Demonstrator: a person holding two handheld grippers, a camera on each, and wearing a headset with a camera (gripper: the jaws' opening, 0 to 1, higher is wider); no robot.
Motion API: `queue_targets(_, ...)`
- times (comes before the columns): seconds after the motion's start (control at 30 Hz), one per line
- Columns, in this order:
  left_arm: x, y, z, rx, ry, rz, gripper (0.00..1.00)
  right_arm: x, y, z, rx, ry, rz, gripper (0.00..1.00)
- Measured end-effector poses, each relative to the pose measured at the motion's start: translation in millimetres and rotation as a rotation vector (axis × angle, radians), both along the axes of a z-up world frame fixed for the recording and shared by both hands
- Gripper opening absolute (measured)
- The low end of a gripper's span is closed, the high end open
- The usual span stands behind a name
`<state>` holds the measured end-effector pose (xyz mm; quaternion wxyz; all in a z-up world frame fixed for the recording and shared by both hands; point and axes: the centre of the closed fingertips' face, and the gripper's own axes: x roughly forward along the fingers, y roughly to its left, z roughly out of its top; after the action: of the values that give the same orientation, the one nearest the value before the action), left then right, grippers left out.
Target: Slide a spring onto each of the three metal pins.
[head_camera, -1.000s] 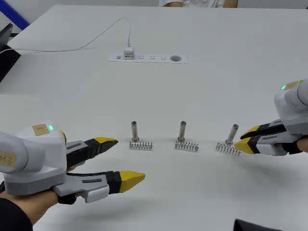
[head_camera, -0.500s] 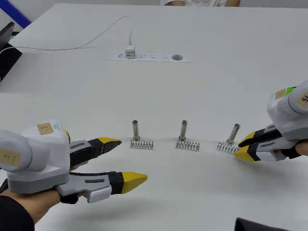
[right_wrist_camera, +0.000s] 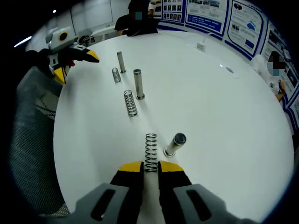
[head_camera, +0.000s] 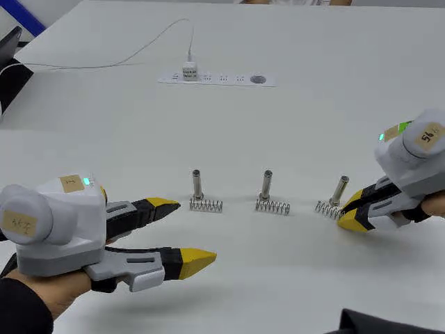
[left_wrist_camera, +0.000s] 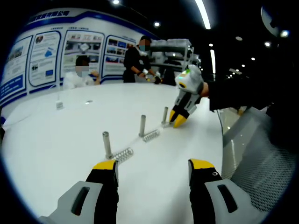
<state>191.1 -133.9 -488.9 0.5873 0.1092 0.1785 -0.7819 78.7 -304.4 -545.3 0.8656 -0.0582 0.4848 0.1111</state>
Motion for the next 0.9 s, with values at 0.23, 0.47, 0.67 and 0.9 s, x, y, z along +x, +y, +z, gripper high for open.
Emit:
queue_targets(0.23, -6.0, -1.9, -2.4, 0.008, -0.011, -0.035, 0.61, -0.9, 4.0, 0.5, 0.027, 0.010, -0.023, 0.12)
queue_targets(0.47, -11.5, -4.8, -1.7, 0.013, -0.029, -0.068, 0.60, -3.8, 14.2, 0.6, 0.052, 0.014, -0.027, 0.12)
queue_targets(0.67, -15.4, -10.1, -0.6, 0.016, -0.043, -0.096, 0.59, -6.0, 29.4, 6.1, 0.053, 0.021, 0.014, 0.12)
queue_targets(0.9, -23.6, -17.7, -0.1, 0.020, -0.063, -0.141, 0.57, -2.3, 41.2, 10.9, 0.056, 0.019, 0.053, 0.12)
